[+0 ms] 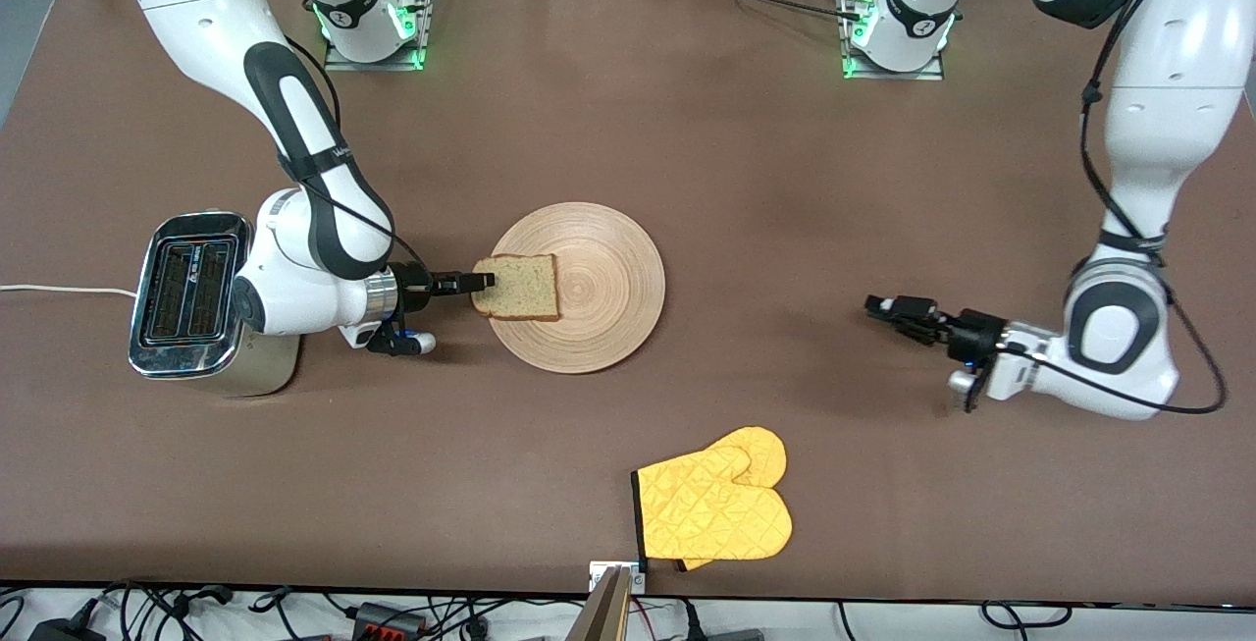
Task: Move plate and put bread in toaster
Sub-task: 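Push the plate further with the left gripper while the right gripper lowers, then close the right gripper on the bread slice while the left gripper withdraws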
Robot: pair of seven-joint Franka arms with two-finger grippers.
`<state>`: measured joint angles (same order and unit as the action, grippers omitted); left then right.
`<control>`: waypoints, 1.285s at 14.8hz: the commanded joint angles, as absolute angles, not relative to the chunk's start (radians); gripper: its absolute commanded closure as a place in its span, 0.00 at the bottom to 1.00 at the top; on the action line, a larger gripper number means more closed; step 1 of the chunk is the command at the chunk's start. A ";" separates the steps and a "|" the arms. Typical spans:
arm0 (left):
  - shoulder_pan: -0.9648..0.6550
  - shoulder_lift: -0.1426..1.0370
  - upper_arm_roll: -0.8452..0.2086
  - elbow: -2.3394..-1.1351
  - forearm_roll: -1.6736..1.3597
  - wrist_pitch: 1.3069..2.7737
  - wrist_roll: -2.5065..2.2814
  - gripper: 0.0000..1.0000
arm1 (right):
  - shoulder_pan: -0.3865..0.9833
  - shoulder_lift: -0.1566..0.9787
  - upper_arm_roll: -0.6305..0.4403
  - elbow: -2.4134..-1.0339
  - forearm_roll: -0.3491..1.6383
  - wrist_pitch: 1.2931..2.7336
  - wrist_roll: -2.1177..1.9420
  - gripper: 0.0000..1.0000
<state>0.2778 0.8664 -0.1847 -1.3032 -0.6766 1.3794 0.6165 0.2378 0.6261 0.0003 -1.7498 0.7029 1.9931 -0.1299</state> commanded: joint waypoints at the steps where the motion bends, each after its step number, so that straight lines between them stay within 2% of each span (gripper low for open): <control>1: 0.293 0.798 -0.198 -1.220 -0.489 1.301 0.476 0.79 | 0.232 0.650 0.006 -1.726 0.727 1.997 -0.152 0.22; 2: 0.287 0.761 -0.198 -1.182 -0.416 1.283 0.460 0.79 | 0.232 0.652 0.006 -1.726 0.727 1.997 -0.152 0.25; 5: 0.268 0.663 -0.205 -1.164 -0.257 1.213 0.357 0.78 | 0.233 0.653 0.006 -1.726 0.727 1.997 -0.152 0.37; 6: 0.267 0.634 -0.209 -1.164 -0.209 1.212 0.359 0.73 | 0.233 0.653 0.006 -1.726 0.727 1.996 -0.152 0.44; 7: 0.265 0.596 -0.215 -1.164 -0.174 1.209 0.368 0.50 | 0.233 0.652 0.006 -1.724 0.730 1.996 -0.152 0.54; 8: 0.273 0.553 -0.213 -1.164 -0.154 1.194 0.399 0.01 | 0.235 0.653 0.008 -1.720 0.732 1.993 -0.150 0.63; 9: 0.285 0.523 -0.210 -1.164 -0.152 1.160 0.417 0.00 | 0.233 0.652 0.006 -1.710 0.732 1.987 -0.150 0.71; 11: 0.262 0.468 -0.218 -1.164 -0.035 1.131 0.414 0.00 | 0.233 0.650 0.006 -1.704 0.730 1.983 -0.152 0.81; 14: 0.245 0.459 -0.222 -1.164 0.061 1.140 0.385 0.00 | 0.238 0.643 0.006 -1.695 0.723 1.983 -0.153 0.99; 19: 0.216 0.381 -0.242 -1.212 0.066 1.161 0.004 0.00 | 0.241 0.592 0.002 -1.666 0.712 1.967 -0.105 1.00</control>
<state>0.2255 0.4527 -0.2249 -1.1509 0.0408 1.1402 0.1346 0.2401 0.6269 0.0034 -1.6775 0.7059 1.9905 -0.1286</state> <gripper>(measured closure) 0.000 0.916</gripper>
